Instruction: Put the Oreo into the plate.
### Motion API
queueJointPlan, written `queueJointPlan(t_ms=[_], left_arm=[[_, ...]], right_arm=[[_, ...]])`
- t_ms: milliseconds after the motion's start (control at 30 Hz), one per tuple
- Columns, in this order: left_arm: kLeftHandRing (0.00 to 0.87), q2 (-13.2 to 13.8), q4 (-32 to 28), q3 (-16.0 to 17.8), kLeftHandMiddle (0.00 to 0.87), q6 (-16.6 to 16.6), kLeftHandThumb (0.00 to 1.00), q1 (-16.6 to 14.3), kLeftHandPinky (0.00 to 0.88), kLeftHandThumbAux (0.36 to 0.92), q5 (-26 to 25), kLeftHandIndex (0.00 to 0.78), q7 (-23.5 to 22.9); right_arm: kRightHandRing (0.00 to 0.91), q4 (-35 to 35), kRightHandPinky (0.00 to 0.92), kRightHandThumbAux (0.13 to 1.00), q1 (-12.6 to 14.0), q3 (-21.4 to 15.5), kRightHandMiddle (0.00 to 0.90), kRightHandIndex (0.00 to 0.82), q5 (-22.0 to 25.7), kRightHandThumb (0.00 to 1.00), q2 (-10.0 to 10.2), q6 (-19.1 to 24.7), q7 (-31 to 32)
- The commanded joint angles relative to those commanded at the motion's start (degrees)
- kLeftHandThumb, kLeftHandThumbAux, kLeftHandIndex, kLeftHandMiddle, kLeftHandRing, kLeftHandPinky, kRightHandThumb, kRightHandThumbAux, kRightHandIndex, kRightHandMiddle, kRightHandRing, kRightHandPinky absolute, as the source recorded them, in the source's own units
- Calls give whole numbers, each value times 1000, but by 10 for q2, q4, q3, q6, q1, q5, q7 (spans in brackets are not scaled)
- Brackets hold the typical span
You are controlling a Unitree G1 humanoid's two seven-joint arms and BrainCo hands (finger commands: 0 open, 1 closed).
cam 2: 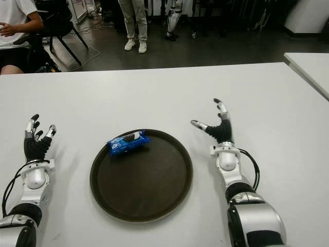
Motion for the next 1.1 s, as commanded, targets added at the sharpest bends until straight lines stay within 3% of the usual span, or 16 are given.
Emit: queueJointPlan(t_ms=[467, 1100], left_arm=[[7, 2, 18, 2, 26, 2, 0, -13, 10, 739, -2, 18, 0], [13, 3, 27, 15, 32, 3, 0, -18, 14, 724, -16, 22, -16]], right_arm=[[0, 5, 0, 774, -2, 4, 3, 31, -13, 0, -2, -7, -15], [0, 17, 11, 820, -2, 12, 21, 39, -25, 0, 0, 10, -28]])
